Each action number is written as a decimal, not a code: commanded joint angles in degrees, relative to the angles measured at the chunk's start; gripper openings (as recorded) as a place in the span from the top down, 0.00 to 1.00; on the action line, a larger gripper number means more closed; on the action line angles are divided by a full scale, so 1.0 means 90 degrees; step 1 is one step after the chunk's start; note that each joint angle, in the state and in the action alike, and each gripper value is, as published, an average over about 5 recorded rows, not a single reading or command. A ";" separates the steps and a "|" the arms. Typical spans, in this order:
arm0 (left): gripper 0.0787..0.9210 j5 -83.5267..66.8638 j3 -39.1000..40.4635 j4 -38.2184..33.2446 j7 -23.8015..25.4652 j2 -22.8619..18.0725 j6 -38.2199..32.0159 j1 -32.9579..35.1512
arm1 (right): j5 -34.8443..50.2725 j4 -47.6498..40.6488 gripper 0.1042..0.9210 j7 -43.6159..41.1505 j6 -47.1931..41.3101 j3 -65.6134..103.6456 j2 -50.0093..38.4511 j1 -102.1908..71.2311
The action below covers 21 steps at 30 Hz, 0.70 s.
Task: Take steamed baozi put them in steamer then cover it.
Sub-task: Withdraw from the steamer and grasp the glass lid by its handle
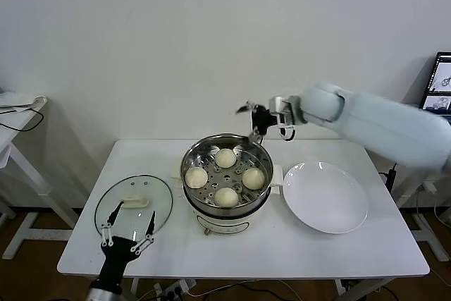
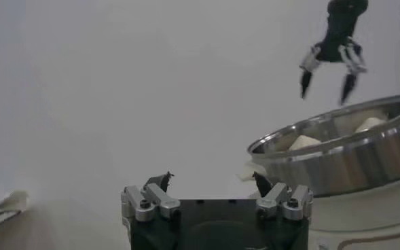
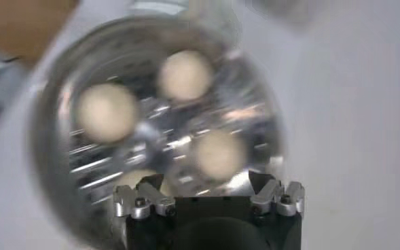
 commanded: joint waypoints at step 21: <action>0.12 0.6475 -0.0079 0.3189 -0.1057 0.0211 0.0661 -0.2070 | -0.0752 0.1598 0.12 0.4020 0.1945 0.9721 0.1407 -1.0157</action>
